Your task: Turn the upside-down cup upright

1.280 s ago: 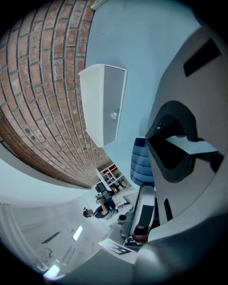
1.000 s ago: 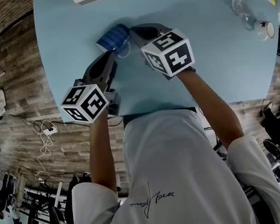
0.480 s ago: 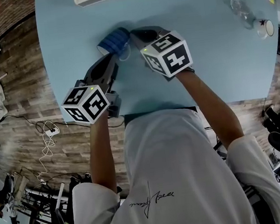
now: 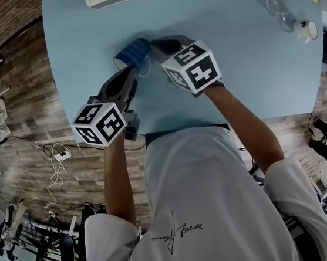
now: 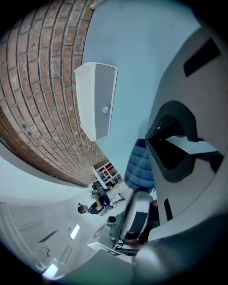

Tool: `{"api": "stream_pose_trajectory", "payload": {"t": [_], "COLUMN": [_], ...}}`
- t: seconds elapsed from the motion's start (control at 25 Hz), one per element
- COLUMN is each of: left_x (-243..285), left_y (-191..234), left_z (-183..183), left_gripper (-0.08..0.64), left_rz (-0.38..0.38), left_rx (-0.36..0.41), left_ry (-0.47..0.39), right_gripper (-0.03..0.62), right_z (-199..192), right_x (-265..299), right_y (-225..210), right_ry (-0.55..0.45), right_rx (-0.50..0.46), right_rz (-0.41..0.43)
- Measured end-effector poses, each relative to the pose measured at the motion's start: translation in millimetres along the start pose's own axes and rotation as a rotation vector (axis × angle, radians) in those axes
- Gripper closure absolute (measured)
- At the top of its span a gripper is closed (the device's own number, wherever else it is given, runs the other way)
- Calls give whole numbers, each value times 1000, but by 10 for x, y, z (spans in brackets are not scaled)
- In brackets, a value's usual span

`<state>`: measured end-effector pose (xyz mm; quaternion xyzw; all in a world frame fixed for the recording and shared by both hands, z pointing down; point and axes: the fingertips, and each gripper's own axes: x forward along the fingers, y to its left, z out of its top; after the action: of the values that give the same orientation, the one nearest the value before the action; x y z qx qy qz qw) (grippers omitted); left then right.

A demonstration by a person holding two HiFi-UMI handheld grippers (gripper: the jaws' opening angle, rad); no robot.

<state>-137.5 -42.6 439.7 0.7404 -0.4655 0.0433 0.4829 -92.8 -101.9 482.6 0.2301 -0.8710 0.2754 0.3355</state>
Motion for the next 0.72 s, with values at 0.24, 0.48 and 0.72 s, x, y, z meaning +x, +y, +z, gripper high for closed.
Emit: {"api": "stream_pose_trajectory", "payload": {"t": [0.24, 0.48, 0.72], "left_x": [14, 56, 90], "left_y": [-23, -92, -86], "left_z": [-10, 39, 67], "left_gripper": [537, 537, 537], "left_rz": [-2, -4, 6], "left_rx": [10, 22, 29], "left_ry": [8, 11, 23], "right_gripper": [571, 571, 571], "right_z": [-39, -42, -46], "right_x": [15, -6, 4], "right_y": [-4, -44, -83], "right_ry": [4, 5, 2], "right_rx": [4, 11, 23], "right_rz": [1, -1, 1]}}
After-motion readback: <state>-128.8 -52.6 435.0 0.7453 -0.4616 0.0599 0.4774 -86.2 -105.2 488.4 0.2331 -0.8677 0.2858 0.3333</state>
